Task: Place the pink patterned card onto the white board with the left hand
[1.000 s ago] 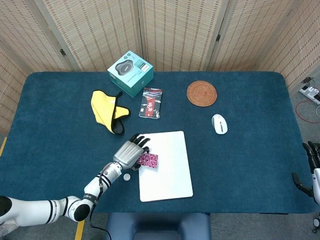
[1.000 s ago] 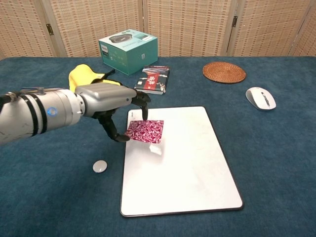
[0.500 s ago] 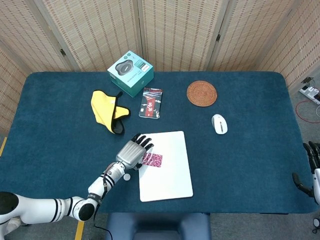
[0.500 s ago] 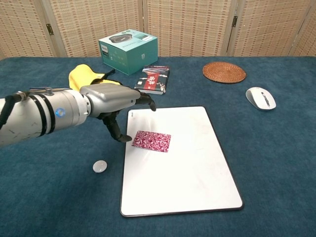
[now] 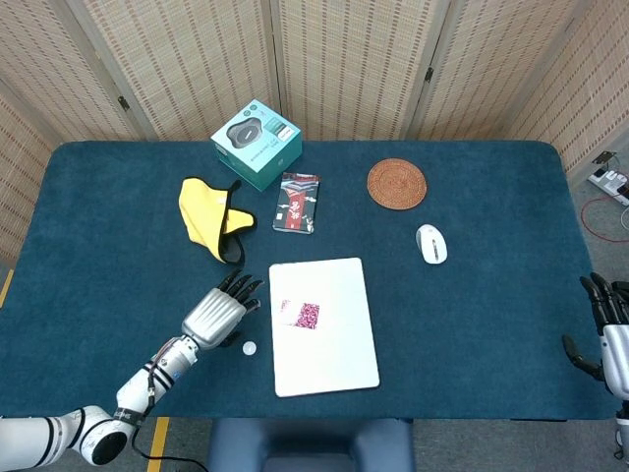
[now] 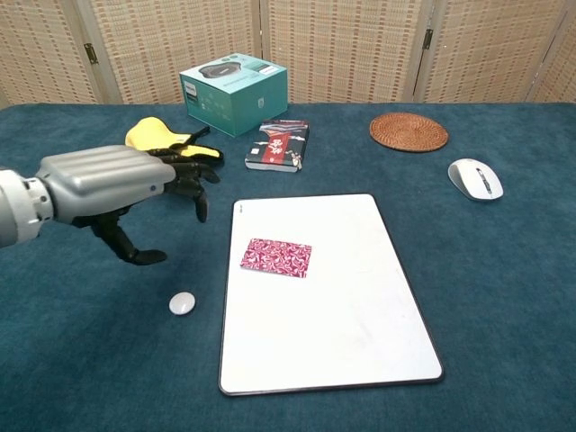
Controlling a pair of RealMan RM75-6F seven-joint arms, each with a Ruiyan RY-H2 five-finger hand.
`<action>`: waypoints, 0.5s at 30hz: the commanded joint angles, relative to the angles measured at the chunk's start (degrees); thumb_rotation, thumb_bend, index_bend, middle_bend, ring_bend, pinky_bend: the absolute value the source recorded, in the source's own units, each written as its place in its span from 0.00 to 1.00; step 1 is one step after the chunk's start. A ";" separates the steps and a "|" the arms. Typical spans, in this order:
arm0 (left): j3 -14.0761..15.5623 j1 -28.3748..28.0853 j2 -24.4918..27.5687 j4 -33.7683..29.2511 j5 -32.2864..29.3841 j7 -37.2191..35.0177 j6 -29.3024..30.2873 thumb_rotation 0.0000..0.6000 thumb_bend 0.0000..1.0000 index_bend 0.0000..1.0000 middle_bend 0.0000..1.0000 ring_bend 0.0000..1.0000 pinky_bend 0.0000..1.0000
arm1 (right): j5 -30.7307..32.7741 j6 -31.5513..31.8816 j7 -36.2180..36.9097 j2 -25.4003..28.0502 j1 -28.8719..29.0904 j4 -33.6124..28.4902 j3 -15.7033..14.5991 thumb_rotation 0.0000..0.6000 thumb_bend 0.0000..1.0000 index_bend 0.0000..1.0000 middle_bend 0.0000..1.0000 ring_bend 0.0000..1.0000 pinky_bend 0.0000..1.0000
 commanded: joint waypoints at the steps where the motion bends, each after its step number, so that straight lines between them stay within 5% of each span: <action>1: 2.89 2.55 0.96 0.36 4.89 -3.11 1.68 1.00 0.35 0.37 0.12 0.10 0.00 | -0.25 -0.19 -0.31 -0.02 0.27 -0.22 0.03 1.00 0.37 0.03 0.08 0.14 0.11; 15: 3.20 3.70 -4.38 5.08 9.41 -2.62 -1.75 1.00 0.35 0.40 0.14 0.11 0.00 | -0.23 0.92 -0.92 0.58 -0.48 -1.24 -0.29 1.00 0.37 0.03 0.08 0.14 0.11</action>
